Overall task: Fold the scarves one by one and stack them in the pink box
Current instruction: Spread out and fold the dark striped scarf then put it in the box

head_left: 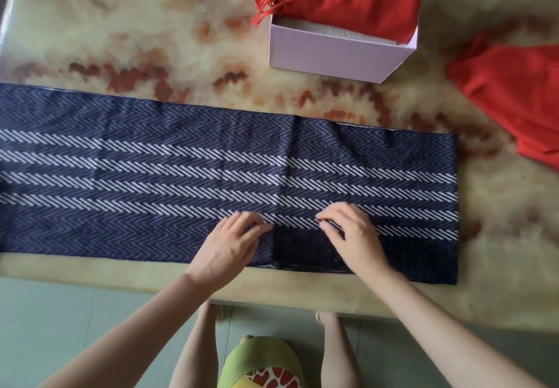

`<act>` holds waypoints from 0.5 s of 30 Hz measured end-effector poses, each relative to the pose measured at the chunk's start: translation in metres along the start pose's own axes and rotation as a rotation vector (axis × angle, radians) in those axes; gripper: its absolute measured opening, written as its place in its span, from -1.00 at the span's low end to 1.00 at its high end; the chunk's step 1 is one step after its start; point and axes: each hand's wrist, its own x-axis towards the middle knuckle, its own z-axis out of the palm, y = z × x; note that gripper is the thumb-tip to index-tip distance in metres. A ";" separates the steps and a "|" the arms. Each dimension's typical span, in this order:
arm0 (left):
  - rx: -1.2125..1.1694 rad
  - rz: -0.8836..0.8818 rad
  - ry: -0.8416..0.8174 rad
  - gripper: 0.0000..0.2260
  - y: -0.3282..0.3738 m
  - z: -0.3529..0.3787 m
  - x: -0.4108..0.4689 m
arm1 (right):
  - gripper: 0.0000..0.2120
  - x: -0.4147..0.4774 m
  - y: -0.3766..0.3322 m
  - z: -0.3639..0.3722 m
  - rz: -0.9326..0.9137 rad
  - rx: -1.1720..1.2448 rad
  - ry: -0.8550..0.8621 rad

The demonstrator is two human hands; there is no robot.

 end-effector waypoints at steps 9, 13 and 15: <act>0.103 -0.114 -0.178 -0.46 0.027 0.012 0.125 | -0.77 0.098 0.101 -0.099 0.479 -0.189 0.251; 0.221 -0.153 -0.288 -0.41 0.034 0.016 0.168 | -0.77 0.116 0.126 -0.116 0.431 -0.248 0.137; 0.247 -0.152 -0.301 -0.40 0.036 0.019 0.181 | -0.81 0.122 0.132 -0.122 0.395 -0.266 0.106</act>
